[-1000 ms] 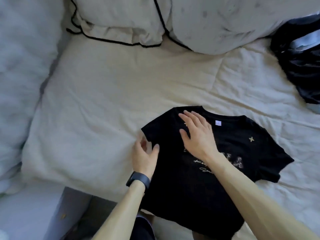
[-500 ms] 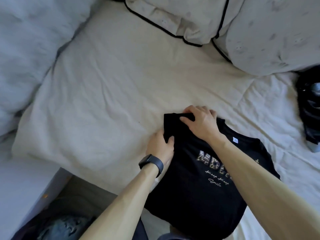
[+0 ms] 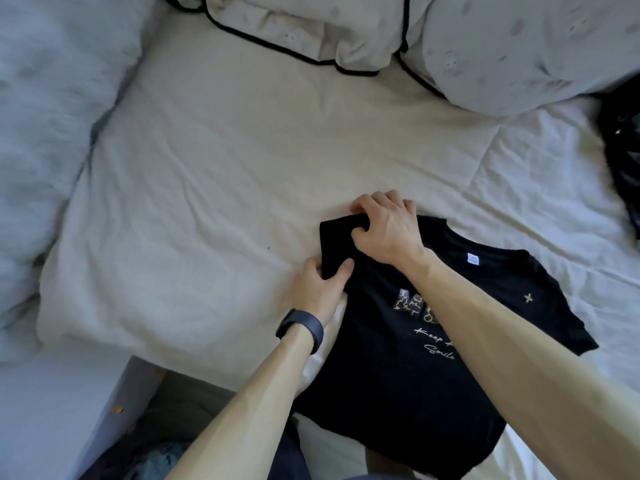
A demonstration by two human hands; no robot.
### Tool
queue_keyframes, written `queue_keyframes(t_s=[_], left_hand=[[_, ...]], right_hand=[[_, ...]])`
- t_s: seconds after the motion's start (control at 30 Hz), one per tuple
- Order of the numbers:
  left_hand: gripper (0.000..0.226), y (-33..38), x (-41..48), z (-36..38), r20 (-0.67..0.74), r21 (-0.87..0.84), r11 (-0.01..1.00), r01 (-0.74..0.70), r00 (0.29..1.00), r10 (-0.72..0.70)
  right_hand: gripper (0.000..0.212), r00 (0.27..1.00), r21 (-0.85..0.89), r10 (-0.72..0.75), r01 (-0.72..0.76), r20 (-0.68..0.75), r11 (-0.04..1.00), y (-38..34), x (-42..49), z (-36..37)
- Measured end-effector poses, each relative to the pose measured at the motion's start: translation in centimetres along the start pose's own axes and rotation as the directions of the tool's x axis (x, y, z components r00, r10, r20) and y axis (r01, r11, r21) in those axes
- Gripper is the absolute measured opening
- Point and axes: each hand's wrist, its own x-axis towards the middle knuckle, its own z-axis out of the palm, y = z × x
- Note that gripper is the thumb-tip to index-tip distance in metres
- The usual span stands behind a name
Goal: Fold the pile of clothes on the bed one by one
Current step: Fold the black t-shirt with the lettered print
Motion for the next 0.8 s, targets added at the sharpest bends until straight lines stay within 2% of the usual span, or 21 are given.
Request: queue_keyframes(t_s=[0.03, 0.1, 0.2, 0.27, 0.3, 0.37, 0.43, 0.47, 0.53, 0.57, 0.6, 0.63, 0.7, 0.73, 0.77, 0.8], left_hand=[[0.041, -0.6, -0.2, 0.1, 0.036, -0.076, 0.997, 0.006, 0.999, -0.003], [0.042, -1.4, -0.3, 0.2, 0.049, -0.091, 0.996, -0.009, 0.999, 0.014], [0.032, -1.1, -0.9, 0.7, -0.096, -0.045, 0.997, -0.062, 0.994, 0.058], [0.026, -0.4, -2.1, 1.6, -0.246, 0.040, 0.979, -0.199, 0.948, 0.202], [0.026, -0.3, -2.8, 2.1, -0.300, 0.126, 0.940, -0.316, 0.891, 0.340], [0.028, -1.0, -4.2, 3.6, -0.289, 0.375, 0.743, -0.554, 0.692, 0.661], [0.035, -2.3, -5.5, 5.4, -0.101, 0.582, 0.459, -0.671, 0.501, 0.860], [0.039, -3.1, -6.0, 6.3, 0.035, 0.638, 0.331, -0.695, 0.456, 0.889], [0.049, -5.0, -6.5, 7.8, 0.323, 0.667, 0.134, -0.733, 0.447, 0.834], [0.053, -6.0, -6.7, 8.1, 0.416, 0.663, 0.067, -0.746, 0.441, 0.795], [0.055, -6.6, -7.0, 8.1, 0.442, 0.656, 0.061, -0.753, 0.448, 0.777], [0.057, -6.7, -7.2, 7.9, 0.398, 0.655, 0.123, -0.746, 0.479, 0.783], [0.058, -6.2, -7.6, 7.5, 0.186, 0.659, 0.358, -0.662, 0.604, 0.775], [0.058, -5.7, -7.6, 7.4, 0.081, 0.652, 0.471, -0.593, 0.673, 0.735], [0.059, -5.1, -7.4, 7.2, 0.020, 0.641, 0.561, -0.524, 0.742, 0.670], [0.060, -4.5, -7.2, 7.0, 0.016, 0.638, 0.618, -0.460, 0.810, 0.586]], right_hand=[[0.042, 0.998, -0.006, -0.009, 0.009, 0.056, 1.000, 0.2, -0.1, -0.4], [0.044, 0.994, -0.067, -0.037, 0.044, 0.100, 0.997, 0.7, 0.0, -1.1], [0.029, 0.996, -0.029, -0.070, 0.071, 0.046, 0.997, 1.7, 0.1, -1.7], [0.020, 0.998, 0.111, -0.062, 0.062, -0.008, 0.992, 2.3, -0.4, -2.1], [0.018, 0.998, 0.207, -0.035, 0.045, -0.054, 0.977, 2.8, -1.0, -2.5], [0.019, 0.988, 0.400, 0.053, 0.009, -0.143, 0.916, 4.6, -3.1, -3.1], [0.027, 0.982, 0.480, 0.136, -0.057, -0.132, 0.875, 7.5, -5.7, -3.7], [0.032, 0.983, 0.467, 0.161, -0.103, -0.087, 0.878, 9.0, -7.1, -3.9], [0.040, 0.973, 0.417, 0.232, -0.218, 0.018, 0.882, 11.6, -9.3, -4.3], [0.041, 0.958, 0.422, 0.285, -0.274, 0.038, 0.864, 12.4, -10.1, -4.6], [0.039, 0.940, 0.441, 0.339, -0.320, 0.038, 0.838, 12.9, -10.6, -4.8], [0.034, 0.925, 0.464, 0.378, -0.347, 0.028, 0.815, 12.9, -10.8, -5.2], [0.021, 0.918, 0.509, 0.394, -0.359, 0.042, 0.782, 12.3, -10.6, -5.8], [0.021, 0.923, 0.515, 0.378, -0.362, 0.077, 0.777, 11.8, -10.1, -5.8], [0.030, 0.926, 0.506, 0.356, -0.370, 0.130, 0.779, 11.3, -9.4, -5.8], [0.042, 0.920, 0.471, 0.340, -0.392, 0.195, 0.790, 10.8, -8.5, -5.5]])
